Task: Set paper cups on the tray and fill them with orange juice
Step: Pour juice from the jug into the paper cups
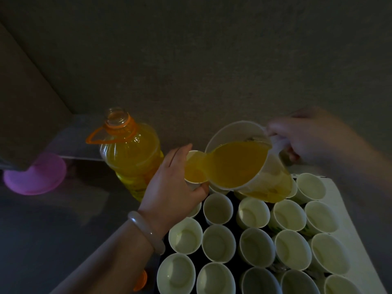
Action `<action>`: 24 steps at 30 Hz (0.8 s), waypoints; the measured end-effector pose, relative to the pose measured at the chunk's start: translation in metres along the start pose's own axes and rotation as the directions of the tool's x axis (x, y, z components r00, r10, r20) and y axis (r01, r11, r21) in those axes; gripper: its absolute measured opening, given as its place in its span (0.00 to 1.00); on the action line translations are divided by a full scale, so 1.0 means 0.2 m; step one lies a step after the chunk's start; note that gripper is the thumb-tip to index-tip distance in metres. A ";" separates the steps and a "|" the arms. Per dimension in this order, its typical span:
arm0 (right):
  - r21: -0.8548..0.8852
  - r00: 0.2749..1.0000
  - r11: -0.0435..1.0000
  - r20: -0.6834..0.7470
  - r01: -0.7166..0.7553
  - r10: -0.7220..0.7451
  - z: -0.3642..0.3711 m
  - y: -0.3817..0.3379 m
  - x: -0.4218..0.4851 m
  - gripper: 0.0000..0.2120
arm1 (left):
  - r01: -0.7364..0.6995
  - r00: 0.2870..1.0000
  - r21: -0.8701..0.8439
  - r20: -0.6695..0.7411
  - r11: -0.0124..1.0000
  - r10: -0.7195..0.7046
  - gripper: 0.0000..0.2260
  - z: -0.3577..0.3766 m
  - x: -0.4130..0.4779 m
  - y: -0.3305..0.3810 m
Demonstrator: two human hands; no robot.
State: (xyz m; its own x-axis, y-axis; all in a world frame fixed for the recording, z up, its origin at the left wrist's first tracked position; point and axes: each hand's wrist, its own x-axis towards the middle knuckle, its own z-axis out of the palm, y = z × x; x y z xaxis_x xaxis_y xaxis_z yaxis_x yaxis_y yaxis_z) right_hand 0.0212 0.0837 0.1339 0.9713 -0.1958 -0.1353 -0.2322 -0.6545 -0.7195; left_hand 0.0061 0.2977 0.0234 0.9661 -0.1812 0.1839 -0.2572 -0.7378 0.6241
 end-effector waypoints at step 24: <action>-0.042 1.000 0.999 -0.011 -0.011 0.010 -0.01 -0.03 -0.01 0.16 | 0.041 0.999 -0.029 0.026 0.999 -0.040 0.38 -0.01 -0.02 0.03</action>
State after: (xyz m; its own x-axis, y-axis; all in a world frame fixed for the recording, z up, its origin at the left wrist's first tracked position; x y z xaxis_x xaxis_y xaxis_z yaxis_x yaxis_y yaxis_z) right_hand 0.0214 0.0863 0.1387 0.9682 -0.2105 -0.1351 -0.2445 -0.6826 -0.6887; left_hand 0.0017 0.2961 0.0282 0.9759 -0.1682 0.1387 -0.2178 -0.7256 0.6527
